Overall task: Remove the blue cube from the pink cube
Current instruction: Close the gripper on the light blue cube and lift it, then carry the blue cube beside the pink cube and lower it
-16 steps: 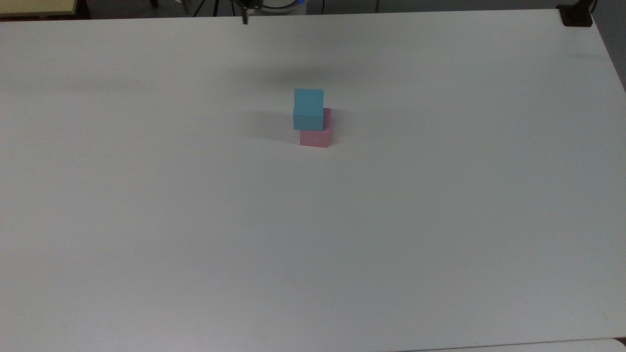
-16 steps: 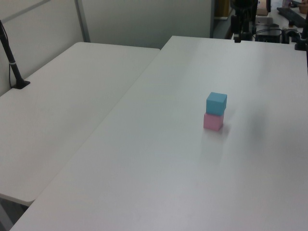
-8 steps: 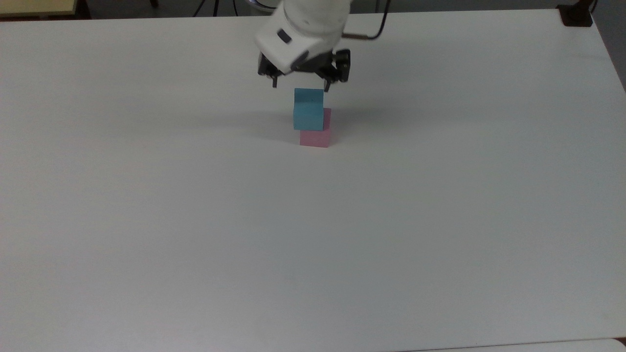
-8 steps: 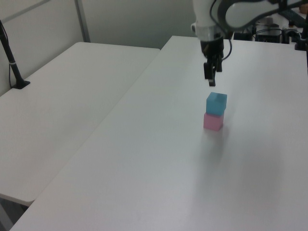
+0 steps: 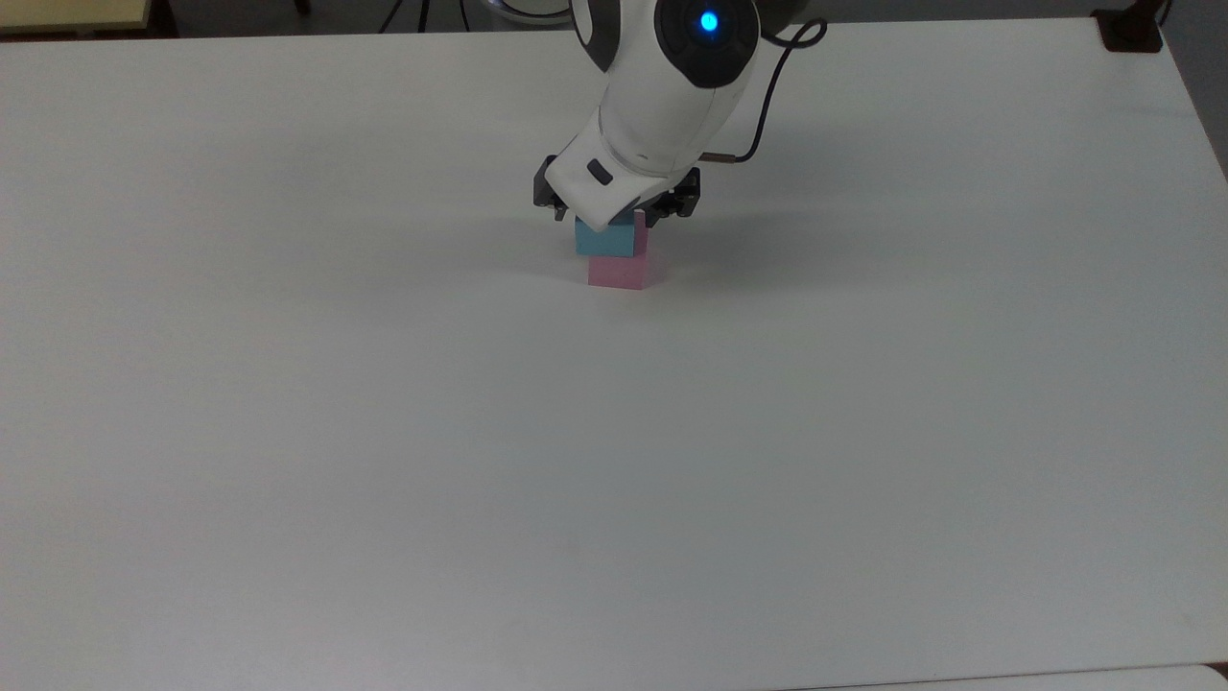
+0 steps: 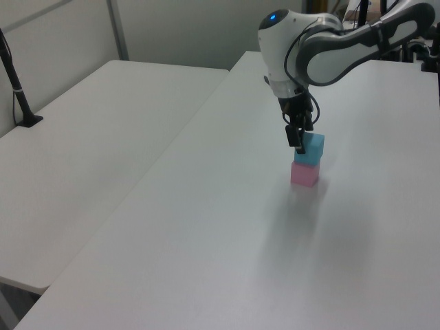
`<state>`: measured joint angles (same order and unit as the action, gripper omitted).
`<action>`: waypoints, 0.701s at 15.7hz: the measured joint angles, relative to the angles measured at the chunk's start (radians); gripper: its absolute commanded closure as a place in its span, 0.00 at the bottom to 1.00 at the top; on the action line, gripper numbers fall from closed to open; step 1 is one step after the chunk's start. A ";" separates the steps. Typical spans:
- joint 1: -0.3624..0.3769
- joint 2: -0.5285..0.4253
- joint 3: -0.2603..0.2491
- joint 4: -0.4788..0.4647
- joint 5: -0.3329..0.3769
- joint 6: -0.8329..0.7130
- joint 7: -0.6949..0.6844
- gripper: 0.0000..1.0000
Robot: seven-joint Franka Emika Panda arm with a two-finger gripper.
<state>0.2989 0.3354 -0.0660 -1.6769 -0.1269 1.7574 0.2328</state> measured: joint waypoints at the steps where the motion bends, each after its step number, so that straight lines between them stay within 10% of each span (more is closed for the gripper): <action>1: 0.001 0.004 0.000 -0.007 -0.001 0.000 0.000 0.17; 4: 0.006 0.005 0.000 -0.016 -0.001 0.000 0.000 0.52; 11: 0.027 -0.049 -0.001 0.024 0.037 -0.022 -0.009 0.54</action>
<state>0.3259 0.2860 -0.0666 -1.6528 -0.0903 1.7354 0.2243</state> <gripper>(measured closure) 0.419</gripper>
